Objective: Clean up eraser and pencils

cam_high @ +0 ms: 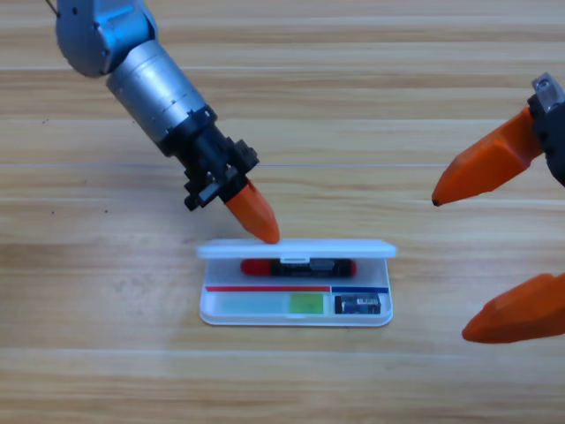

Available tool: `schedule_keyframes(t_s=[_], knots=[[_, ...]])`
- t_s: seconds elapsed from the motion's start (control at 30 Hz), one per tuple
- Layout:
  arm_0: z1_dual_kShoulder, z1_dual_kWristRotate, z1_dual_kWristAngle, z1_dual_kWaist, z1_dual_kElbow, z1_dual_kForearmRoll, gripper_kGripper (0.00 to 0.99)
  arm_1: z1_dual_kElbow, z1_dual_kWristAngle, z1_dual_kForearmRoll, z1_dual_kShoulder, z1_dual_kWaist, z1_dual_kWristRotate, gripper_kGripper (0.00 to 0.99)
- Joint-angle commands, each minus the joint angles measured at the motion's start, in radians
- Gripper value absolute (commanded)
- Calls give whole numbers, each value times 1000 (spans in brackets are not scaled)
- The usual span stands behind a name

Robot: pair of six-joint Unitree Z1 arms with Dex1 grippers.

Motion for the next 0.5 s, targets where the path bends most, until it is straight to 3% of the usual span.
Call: schedule_keyframes(t_s=[0.03, 0.37, 0.5], knots=[[31, -17, 30, -48, 61, -53, 0, 31, 7, -15, 34, 14, 12, 983], [-26, -84, 126, -77, 207, -228, 0, 31, 8, -15, 34, 14, 10, 983], [-89, -124, 188, -94, 316, -343, 0, 32, 10, -15, 34, 14, 10, 983]])
